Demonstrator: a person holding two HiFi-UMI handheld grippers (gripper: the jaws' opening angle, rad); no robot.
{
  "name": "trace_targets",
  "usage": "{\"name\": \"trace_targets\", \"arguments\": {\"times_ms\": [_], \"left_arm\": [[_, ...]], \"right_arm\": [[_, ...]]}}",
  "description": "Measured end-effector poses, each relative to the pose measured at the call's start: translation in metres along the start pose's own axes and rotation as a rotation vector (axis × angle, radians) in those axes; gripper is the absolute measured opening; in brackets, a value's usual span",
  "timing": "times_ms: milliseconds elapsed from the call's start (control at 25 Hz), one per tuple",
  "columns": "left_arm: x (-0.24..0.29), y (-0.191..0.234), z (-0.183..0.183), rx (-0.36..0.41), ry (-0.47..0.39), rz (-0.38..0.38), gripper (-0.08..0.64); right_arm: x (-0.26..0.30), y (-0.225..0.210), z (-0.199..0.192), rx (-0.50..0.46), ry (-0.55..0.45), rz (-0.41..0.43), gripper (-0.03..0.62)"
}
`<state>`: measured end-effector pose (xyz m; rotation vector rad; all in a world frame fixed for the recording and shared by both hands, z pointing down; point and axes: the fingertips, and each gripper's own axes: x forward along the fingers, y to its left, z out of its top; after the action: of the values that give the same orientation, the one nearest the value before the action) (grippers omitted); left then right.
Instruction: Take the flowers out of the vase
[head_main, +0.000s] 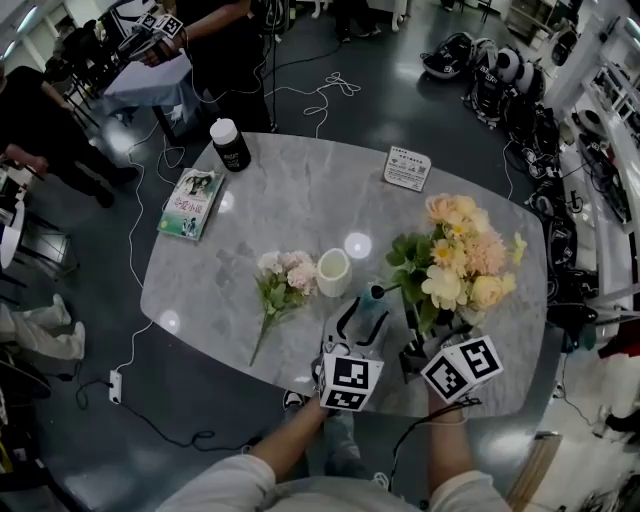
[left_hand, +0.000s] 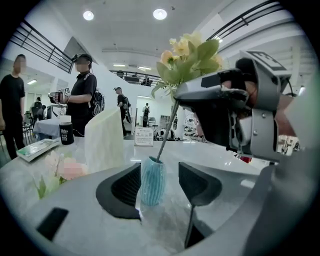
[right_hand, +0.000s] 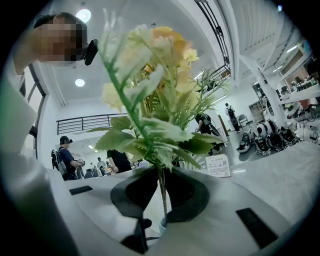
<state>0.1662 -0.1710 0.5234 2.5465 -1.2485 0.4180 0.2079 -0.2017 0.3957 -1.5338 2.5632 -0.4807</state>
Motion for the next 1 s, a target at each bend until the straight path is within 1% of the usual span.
{"name": "trace_targets", "arguments": {"times_ms": [160,520,640,760,1000], "left_arm": [[-0.013,0.004,0.009,0.006,-0.01,-0.025,0.242],[-0.05,0.0,0.041,0.022,-0.041,-0.052,0.239],[-0.061,0.001,0.049,0.029,-0.052,-0.058,0.215],[-0.075,-0.001,0.058,0.041,-0.066,-0.08,0.18],[-0.103,-0.005,0.068,0.055,-0.087,-0.116,0.109]], "right_arm": [[-0.001,0.008,0.017,-0.01,-0.031,-0.024,0.043],[-0.036,0.026,0.049,-0.041,-0.062,-0.086,0.043],[-0.05,0.029,0.051,-0.04,-0.056,-0.116,0.043],[-0.065,0.036,0.049,-0.027,-0.046,-0.147,0.043],[-0.093,0.058,0.035,-0.003,-0.018,-0.202,0.043]]}}
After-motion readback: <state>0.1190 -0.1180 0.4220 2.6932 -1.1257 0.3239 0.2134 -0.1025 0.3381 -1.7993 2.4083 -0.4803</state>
